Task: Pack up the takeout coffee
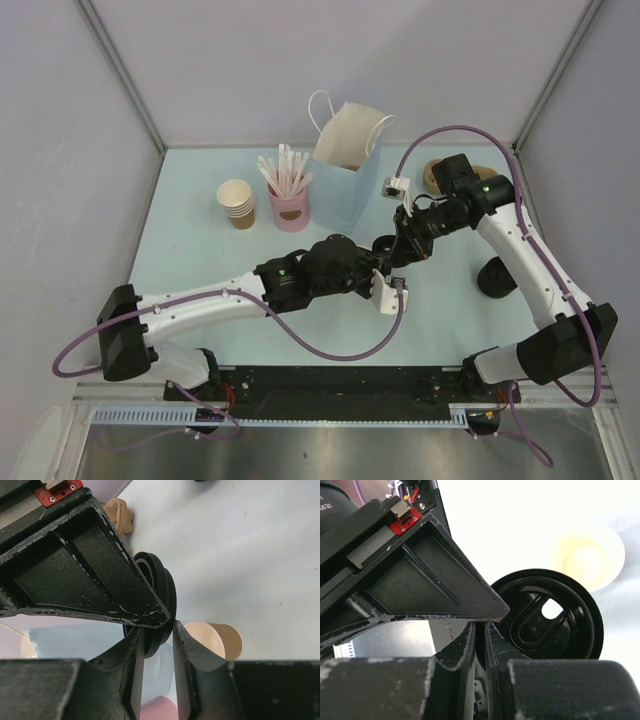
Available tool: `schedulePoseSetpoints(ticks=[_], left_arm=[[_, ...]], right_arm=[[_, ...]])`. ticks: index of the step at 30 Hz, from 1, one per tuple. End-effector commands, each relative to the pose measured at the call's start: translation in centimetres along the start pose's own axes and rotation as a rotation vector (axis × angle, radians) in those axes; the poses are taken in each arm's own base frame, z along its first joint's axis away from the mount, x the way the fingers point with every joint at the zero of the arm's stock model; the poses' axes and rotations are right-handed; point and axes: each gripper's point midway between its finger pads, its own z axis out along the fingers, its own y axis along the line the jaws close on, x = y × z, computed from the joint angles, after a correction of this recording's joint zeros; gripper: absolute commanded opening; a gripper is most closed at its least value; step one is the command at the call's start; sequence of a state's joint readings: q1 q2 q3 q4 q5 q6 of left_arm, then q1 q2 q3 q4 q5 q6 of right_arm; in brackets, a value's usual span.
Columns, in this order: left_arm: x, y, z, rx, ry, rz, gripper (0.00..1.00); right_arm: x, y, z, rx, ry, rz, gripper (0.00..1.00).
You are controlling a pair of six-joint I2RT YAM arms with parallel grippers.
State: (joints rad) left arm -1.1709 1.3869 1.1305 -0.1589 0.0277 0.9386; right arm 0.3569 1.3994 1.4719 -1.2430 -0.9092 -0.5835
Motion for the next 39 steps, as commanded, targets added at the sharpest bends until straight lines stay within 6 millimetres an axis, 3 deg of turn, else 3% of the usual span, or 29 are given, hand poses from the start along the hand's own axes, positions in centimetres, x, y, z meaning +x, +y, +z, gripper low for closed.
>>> schedulePoseSetpoints(ticks=[1, 3, 12, 16, 18, 22, 27, 28, 32, 35, 36, 38, 39], left_arm=[[-1.5, 1.3, 0.2, -0.045, -0.024, -0.018, 0.16], [-1.4, 1.1, 0.2, -0.045, -0.024, -0.021, 0.15], [0.0, 0.5, -0.4, -0.074, 0.001, -0.042, 0.11], [0.3, 0.5, -0.7, -0.075, -0.006, -0.077, 0.06], [0.6, 1.0, -0.9, -0.084, -0.008, -0.114, 0.0], [0.1, 1.9, -1.4, -0.05, -0.064, -0.235, 0.0], [-0.4, 4.8, -3.5, -0.042, -0.17, -0.46, 0.0], [-1.0, 4.7, -3.8, -0.008, -0.212, -0.489, 0.0], [-0.2, 6.1, -5.1, 0.014, -0.303, -0.704, 0.0], [0.1, 6.1, -6.1, 0.087, -0.377, -0.887, 0.0], [-0.6, 7.4, -6.6, 0.07, -0.443, -0.894, 0.0], [-0.5, 7.4, -7.4, 0.135, -0.496, -1.044, 0.0], [-1.2, 8.4, -8.0, 0.131, -0.558, -1.039, 0.0]], right_arm=[[-1.1, 0.2, -0.5, 0.014, -0.038, -0.039, 0.08], [-1.6, 0.4, -1.2, 0.04, -0.052, -0.068, 0.18], [-4.4, 0.4, -6.7, 0.2, -0.145, -0.16, 0.47], [-5.1, 1.2, -8.8, 0.28, -0.177, -0.221, 0.51], [-4.8, 1.3, -9.0, 0.301, -0.168, -0.235, 0.52], [-3.6, 1.2, -9.2, 0.347, -0.133, -0.274, 0.53], [-1.6, 1.0, -10.2, 0.522, -0.138, -0.395, 0.63], [-2.4, 1.1, -10.5, 0.557, -0.166, -0.451, 0.64], [-2.2, 1.8, -11.2, 0.622, -0.192, -0.543, 0.79], [-2.6, 1.7, -10.8, 0.623, -0.208, -0.57, 0.84], [-2.8, 1.6, -10.8, 0.629, -0.219, -0.58, 0.85], [-3.6, 1.8, -10.3, 0.622, -0.256, -0.627, 0.89], [-4.0, 1.8, -10.1, 0.617, -0.265, -0.638, 0.9]])
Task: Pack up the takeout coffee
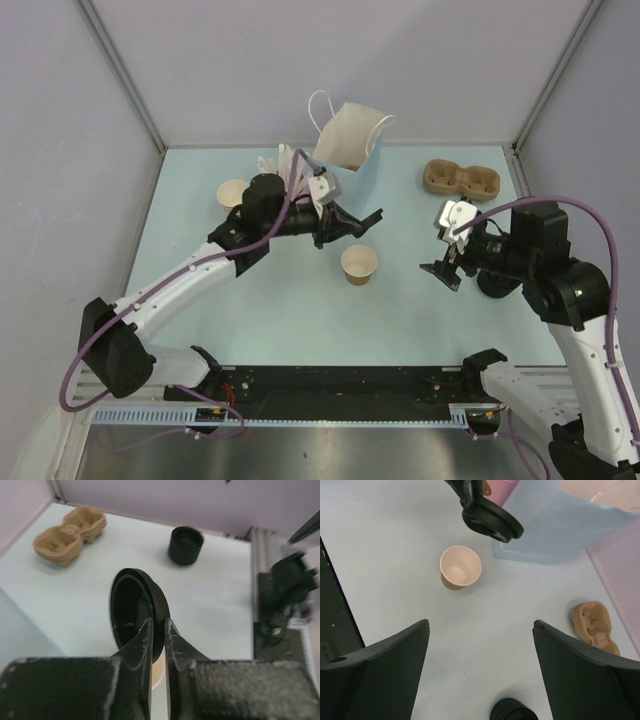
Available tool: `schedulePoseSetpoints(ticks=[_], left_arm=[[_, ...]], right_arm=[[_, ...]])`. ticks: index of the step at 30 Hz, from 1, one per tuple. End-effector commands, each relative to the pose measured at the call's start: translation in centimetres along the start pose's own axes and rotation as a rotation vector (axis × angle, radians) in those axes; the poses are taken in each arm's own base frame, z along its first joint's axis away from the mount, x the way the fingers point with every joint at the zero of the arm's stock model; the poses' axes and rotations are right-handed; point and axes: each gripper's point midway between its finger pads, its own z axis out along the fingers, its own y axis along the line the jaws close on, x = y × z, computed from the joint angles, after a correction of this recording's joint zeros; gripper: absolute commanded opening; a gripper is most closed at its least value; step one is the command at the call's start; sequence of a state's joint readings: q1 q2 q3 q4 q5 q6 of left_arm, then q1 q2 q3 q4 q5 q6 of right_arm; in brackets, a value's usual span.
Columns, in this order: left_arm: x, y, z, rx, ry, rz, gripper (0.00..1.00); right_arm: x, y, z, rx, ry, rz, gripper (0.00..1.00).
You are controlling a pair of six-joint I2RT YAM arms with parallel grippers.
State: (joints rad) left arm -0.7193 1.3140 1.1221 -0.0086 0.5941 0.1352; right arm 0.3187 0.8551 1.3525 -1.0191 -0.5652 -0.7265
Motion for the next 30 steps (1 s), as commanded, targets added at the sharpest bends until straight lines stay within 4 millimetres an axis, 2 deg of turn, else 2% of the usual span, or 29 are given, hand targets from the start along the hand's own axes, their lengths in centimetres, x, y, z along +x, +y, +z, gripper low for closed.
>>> schedulePoseSetpoints(ticks=[1, 2, 3, 4, 11, 15, 19, 26, 30], left_arm=[[-5.1, -2.8, -2.0, 0.226, -0.199, -0.299, 0.0], [-4.8, -2.5, -2.5, 0.233, -0.204, -0.337, 0.0], [-5.9, -2.4, -2.8, 0.242, -0.251, -0.326, 0.0], [-6.0, -2.5, -3.2, 0.251, -0.254, -0.385, 0.0], [-7.0, -1.5, -4.3, 0.236, -0.297, -0.523, 0.0], [-6.5, -0.5, -4.4, 0.217, -0.315, -0.61, 0.0], [-5.6, 0.5, -3.7, 0.185, -0.303, -0.675, 0.0], [-4.9, 1.2, -3.0, 0.173, -0.296, -0.733, 0.0], [-4.5, 1.5, -2.8, 0.16, -0.289, -0.747, 0.0]], right_arm=[[-1.9, -1.7, 2.0, 0.041, -0.088, -0.083, 0.91], [-2.1, -1.7, 2.3, 0.037, -0.096, -0.094, 0.92], [-2.6, -1.3, 2.8, 0.019, -0.112, -0.11, 0.93], [-3.3, -1.5, 3.2, 0.025, -0.135, -0.13, 0.93], [-4.8, -0.5, 6.9, -0.012, -0.171, -0.211, 0.9], [-4.7, -0.1, 8.2, -0.013, -0.164, -0.242, 0.83], [-5.3, 0.7, 8.3, -0.017, -0.172, -0.279, 0.78], [-5.1, 2.0, 9.7, -0.062, -0.153, -0.293, 0.71], [-5.2, 2.0, 10.6, -0.048, -0.137, -0.307, 0.68]])
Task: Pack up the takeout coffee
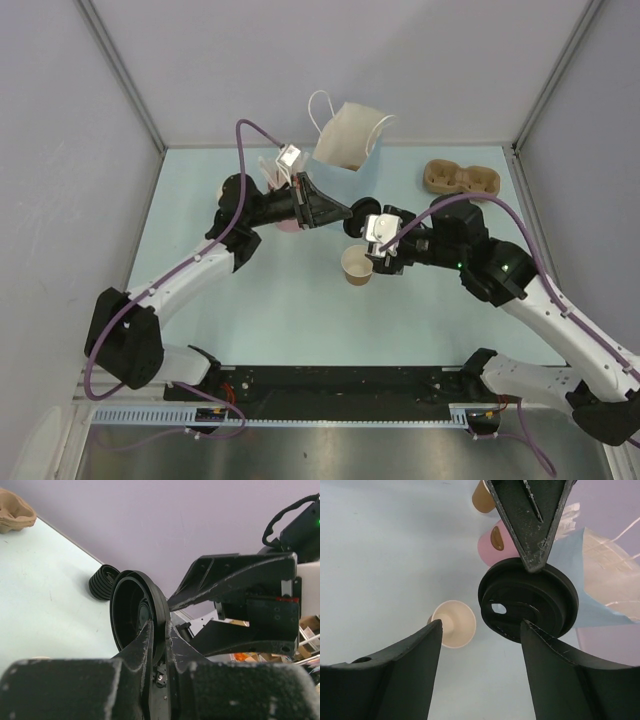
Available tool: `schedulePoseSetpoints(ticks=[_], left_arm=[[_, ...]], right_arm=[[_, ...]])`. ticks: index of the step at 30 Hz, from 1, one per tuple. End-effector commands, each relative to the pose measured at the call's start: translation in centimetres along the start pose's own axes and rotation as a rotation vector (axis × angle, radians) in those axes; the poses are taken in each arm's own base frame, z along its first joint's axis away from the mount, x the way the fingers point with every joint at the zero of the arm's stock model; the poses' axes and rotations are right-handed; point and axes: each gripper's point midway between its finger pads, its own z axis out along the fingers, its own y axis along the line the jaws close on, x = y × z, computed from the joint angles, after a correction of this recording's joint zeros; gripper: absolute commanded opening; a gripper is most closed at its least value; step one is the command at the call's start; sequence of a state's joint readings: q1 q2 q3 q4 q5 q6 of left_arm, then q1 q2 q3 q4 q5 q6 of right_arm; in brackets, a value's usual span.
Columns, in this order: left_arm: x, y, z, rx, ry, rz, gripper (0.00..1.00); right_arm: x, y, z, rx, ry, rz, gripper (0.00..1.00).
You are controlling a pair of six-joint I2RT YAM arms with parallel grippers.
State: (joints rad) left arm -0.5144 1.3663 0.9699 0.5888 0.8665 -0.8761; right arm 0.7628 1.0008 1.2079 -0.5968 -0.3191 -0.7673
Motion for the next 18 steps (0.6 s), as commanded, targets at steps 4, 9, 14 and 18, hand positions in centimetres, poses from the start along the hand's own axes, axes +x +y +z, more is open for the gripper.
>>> schedulePoseSetpoints(ticks=[4, 9, 14, 18], left_arm=[[-0.7, 0.1, 0.1, -0.002, -0.034, -0.005, 0.0], [-0.8, -0.2, 0.2, 0.01, -0.03, -0.007, 0.0], [-1.1, -0.5, 0.1, 0.019, -0.035, -0.004, 0.0], [-1.4, -0.8, -0.1, 0.026, -0.041, -0.004, 0.0]], right_arm=[[-0.5, -0.6, 1.4, 0.031, 0.008, -0.036, 0.65], [0.0, -0.7, 2.4, 0.049, 0.035, -0.053, 0.6], [0.5, -0.3, 3.3, 0.047, 0.059, -0.068, 0.55], [1.0, -0.4, 3.6, 0.072, 0.078, -0.081, 0.52]])
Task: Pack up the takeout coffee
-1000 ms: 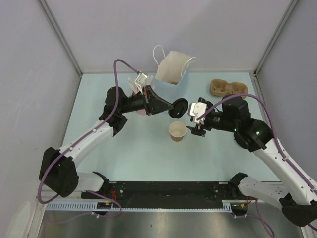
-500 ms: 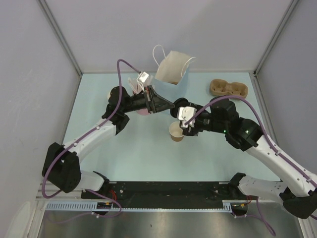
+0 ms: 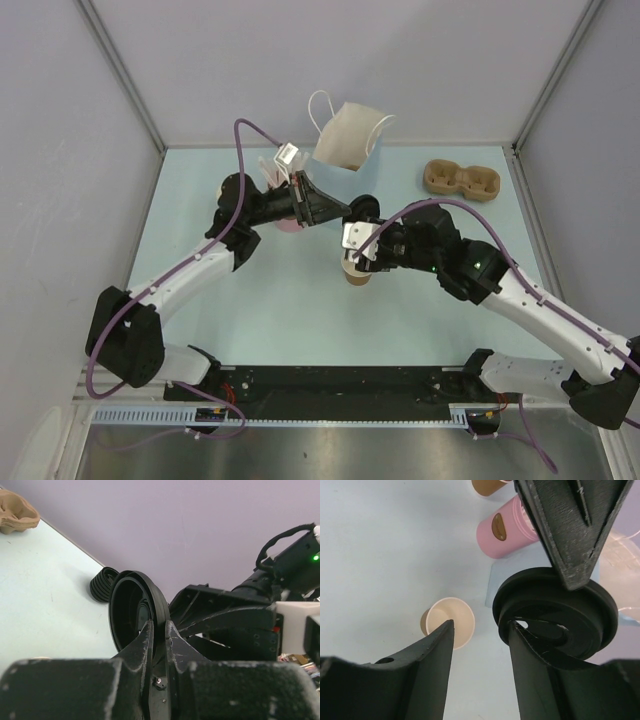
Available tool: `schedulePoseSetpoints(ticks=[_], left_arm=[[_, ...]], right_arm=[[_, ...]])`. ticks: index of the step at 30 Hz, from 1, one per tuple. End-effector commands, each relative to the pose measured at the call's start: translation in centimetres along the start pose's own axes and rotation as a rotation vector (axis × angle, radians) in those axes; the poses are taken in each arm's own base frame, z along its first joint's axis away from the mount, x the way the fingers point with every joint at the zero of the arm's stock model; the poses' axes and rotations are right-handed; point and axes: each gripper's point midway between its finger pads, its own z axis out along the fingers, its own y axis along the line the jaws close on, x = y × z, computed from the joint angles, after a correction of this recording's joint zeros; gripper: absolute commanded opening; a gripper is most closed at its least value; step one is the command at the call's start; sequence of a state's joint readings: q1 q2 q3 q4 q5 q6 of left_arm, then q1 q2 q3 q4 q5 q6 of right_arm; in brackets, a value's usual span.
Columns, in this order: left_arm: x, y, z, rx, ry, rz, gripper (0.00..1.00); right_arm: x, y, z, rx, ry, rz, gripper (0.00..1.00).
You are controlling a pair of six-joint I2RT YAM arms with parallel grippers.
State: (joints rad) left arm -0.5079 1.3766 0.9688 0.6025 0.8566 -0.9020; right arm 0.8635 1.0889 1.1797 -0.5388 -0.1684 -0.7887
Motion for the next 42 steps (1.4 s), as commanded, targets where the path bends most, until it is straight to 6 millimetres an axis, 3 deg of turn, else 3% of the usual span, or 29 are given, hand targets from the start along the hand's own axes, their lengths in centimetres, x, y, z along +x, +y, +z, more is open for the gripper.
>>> schedulePoseSetpoints(ticks=[1, 12, 18, 21, 31, 35, 42], left_arm=[[-1.2, -1.3, -0.2, 0.037, -0.033, 0.021, 0.0], [-1.5, -1.4, -0.4, 0.044, -0.039, 0.02, 0.0], [-1.5, -1.4, -0.4, 0.046, -0.039, 0.019, 0.0], [-1.6, -1.4, -0.5, 0.044, -0.043, 0.022, 0.01], [-2.8, -1.1, -1.7, 0.018, -0.081, 0.058, 0.2], [-3.7, -0.8, -2.5, -0.001, -0.107, 0.088, 0.61], [-5.4, -1.4, -3.7, -0.021, -0.122, 0.169, 0.98]], right_arm=[[-0.1, -1.4, 0.2, 0.084, 0.004, -0.029, 0.49], [-0.3, -2.5, 0.8, 0.168, 0.01, -0.042, 0.35], [-0.1, -3.1, 1.0, 0.207, 0.03, -0.043, 0.17], [-0.2, -3.1, 0.9, 0.208, 0.029, -0.044, 0.03], [0.1, -1.9, -0.2, 0.157, 0.038, -0.058, 0.0], [0.2, -0.7, -0.7, 0.1, 0.028, -0.058, 0.0], [1.2, 0.6, -0.6, 0.031, 0.055, -0.051, 0.0]])
